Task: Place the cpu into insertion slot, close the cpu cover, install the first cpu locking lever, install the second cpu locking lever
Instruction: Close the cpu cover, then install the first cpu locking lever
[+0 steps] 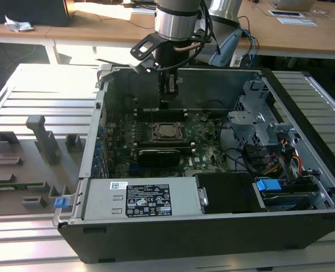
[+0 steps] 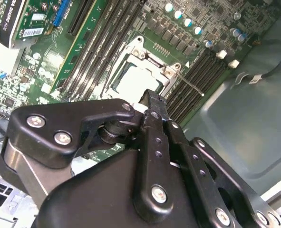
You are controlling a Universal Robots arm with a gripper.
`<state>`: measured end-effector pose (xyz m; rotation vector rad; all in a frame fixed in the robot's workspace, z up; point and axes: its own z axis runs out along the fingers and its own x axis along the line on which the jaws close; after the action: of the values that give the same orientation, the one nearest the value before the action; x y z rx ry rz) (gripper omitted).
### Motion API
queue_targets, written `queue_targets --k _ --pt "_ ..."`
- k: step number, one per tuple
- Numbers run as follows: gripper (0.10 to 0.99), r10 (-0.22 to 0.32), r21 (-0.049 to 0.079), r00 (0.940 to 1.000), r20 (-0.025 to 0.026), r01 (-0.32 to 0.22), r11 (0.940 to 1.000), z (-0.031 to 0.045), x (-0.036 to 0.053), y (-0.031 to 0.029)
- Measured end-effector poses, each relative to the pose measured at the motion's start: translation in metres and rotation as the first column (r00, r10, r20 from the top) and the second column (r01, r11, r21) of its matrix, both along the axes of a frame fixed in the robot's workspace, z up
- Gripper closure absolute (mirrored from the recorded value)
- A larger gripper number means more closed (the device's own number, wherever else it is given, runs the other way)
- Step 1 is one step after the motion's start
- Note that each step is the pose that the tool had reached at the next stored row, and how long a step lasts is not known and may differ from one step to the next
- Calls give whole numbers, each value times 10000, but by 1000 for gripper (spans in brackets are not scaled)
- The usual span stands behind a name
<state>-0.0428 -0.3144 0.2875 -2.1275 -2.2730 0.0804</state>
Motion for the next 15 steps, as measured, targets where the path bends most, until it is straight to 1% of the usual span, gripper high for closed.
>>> queue_targets --k 12,13,15 --pt "980 11 1 10000 0 -11 10000 0 -6 0" --pt "980 131 -1 9999 0 -131 9999 0 -6 0" --pt "980 632 0 9980 0 -632 9980 0 -6 0"
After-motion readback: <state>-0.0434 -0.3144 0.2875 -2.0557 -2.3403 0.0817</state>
